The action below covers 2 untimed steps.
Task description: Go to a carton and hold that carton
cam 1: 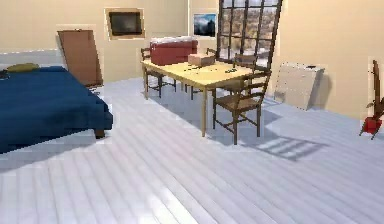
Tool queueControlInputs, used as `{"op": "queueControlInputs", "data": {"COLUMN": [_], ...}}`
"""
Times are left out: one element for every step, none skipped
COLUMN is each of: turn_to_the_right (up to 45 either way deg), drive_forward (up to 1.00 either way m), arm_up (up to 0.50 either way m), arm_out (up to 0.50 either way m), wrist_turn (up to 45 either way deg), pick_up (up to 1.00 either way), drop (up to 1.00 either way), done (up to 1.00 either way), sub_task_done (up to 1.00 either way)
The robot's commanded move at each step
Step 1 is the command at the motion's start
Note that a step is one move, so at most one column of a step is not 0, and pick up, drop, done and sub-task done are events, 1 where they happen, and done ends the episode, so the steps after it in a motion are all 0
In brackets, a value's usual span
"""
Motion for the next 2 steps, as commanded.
{"op": "queueControlInputs", "data": {"turn_to_the_right": [33.0,0.0], "drive_forward": [0.00,1.00], "arm_up": [0.00,0.00], "arm_out": [0.00,0.00], "wrist_turn": [0.0,0.0], "pick_up": [0.00,0.00], "drop": [0.00,0.00], "done": [0.00,0.00], "sub_task_done": [0.00,0.00]}}
